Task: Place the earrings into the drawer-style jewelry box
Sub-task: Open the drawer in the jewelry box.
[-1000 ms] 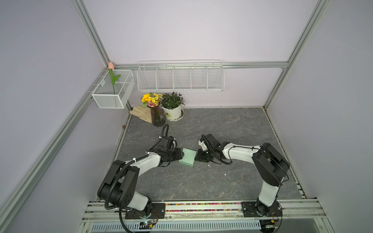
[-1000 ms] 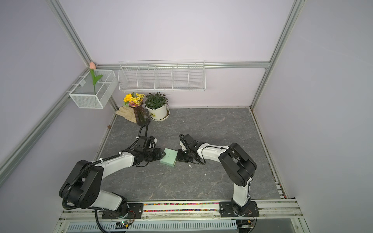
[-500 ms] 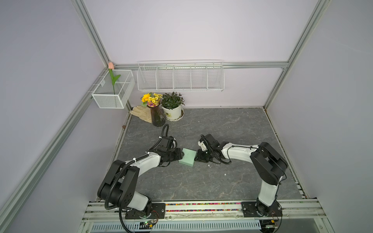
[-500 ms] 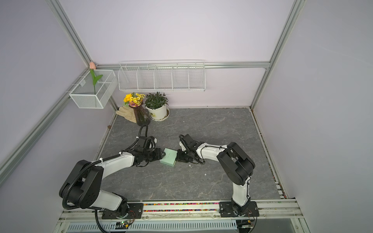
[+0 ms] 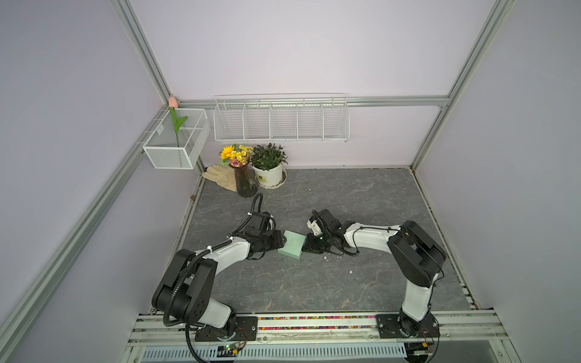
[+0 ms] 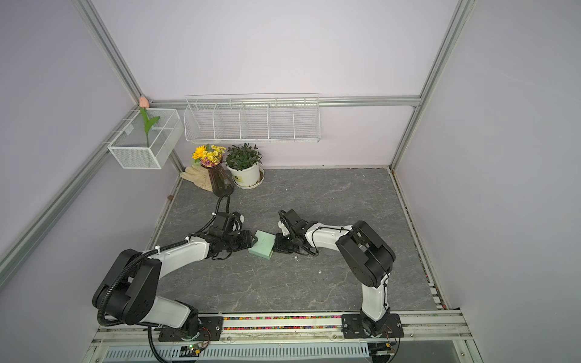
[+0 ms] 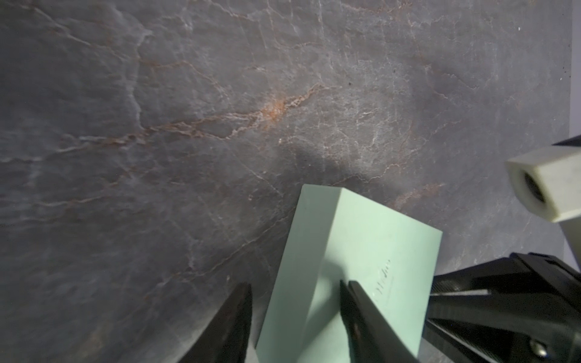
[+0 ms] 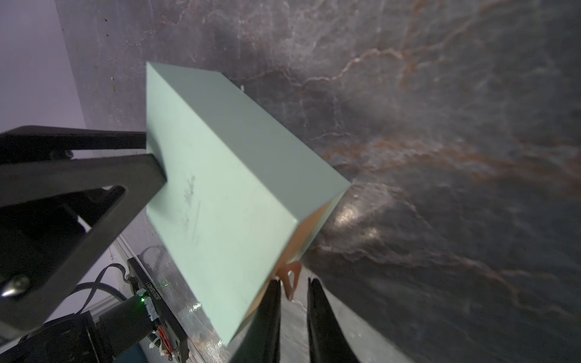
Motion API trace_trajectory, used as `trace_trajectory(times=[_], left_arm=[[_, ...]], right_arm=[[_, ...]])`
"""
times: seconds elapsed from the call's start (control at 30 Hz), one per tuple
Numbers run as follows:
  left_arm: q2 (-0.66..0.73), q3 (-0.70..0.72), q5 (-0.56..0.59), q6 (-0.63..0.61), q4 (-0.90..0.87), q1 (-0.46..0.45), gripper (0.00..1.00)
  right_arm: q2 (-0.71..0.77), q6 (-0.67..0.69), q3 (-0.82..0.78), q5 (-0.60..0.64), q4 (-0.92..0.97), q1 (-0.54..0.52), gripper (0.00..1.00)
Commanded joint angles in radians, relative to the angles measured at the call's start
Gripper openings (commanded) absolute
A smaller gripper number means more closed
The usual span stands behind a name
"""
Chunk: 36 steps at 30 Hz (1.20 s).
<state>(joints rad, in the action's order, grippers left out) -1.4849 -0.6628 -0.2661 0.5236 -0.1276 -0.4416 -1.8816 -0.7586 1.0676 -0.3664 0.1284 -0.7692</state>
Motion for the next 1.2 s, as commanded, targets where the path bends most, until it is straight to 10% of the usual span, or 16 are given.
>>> trace_trajectory(times=[0.0, 1.17], left_arm=[[-0.035, 0.027, 0.041, 0.001, -0.072, -0.004, 0.5], [-0.028, 0.031, 0.132, 0.012, -0.117, -0.003, 0.49]], right_arm=[[-0.007, -0.015, 0.011, -0.031, -0.067, -0.001, 0.18], [0.087, -0.027, -0.076, 0.176, 0.114, 0.018, 0.07]])
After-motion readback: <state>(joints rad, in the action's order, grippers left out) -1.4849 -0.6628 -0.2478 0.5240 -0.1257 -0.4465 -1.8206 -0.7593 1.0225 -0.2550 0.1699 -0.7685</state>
